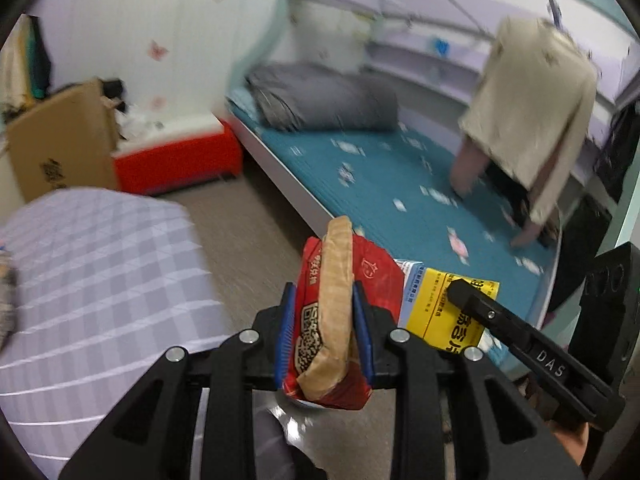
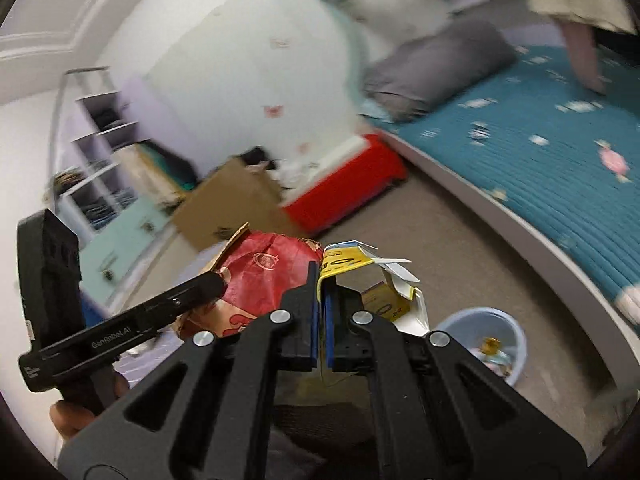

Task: Collect trash
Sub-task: 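Carry the red bag and yellow box over the bucket and open both tools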

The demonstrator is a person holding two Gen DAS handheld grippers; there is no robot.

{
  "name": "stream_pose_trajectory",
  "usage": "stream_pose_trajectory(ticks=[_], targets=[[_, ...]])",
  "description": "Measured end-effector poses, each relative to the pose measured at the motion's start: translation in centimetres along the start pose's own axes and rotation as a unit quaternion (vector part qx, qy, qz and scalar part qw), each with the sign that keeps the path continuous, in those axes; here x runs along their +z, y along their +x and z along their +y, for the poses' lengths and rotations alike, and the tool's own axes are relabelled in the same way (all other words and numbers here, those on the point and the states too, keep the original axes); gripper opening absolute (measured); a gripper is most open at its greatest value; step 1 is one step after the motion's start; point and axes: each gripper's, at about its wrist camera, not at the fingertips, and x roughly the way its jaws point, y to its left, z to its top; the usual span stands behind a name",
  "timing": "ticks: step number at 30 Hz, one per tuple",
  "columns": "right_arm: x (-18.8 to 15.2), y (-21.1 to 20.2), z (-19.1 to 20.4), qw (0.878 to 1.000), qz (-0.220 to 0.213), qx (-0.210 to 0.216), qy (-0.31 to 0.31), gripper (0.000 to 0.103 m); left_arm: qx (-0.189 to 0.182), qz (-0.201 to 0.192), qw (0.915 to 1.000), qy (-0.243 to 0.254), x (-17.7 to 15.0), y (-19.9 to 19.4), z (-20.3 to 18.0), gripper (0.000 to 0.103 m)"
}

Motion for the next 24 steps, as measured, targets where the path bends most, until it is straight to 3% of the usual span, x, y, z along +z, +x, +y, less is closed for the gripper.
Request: stream_pose_trajectory(ticks=[5,14,17,19,21,24], targets=[[-1.4,0.7,-7.4,0.997,0.011,-0.064,0.042,0.003,0.007,0.071,0.9974,0.012,-1.4,8.5,-2.4,0.026],[-4.7,5.0,-14.8,0.988,0.054,-0.113,0.095,0.003,0.023,0.171,0.9849,0.010,-3.9,20.7,-3.0,0.027],[-5.3,6.2,-16.1,0.985,0.065,-0.122,0.104,0.003,0.016,0.199,0.9798,-0.006,-4.4,23.7,-2.5,0.033],[-5.8,7.3,-16.9,0.982,0.076,-0.131,0.110,0.003,0.018,0.218,0.9756,-0.015,-4.9,25.1,-1.8,0.051],[-6.1,8.2,-17.4,0.981,0.086,-0.133,0.115,0.003,0.028,0.228,0.9730,-0.019,-5.5,26.2,-1.3,0.060],[-7.0,9.4,-17.9,0.978,0.101,-0.136,0.118,0.003,0.045,0.241,0.9694,-0.017,-6.3,27.2,-0.8,0.061]])
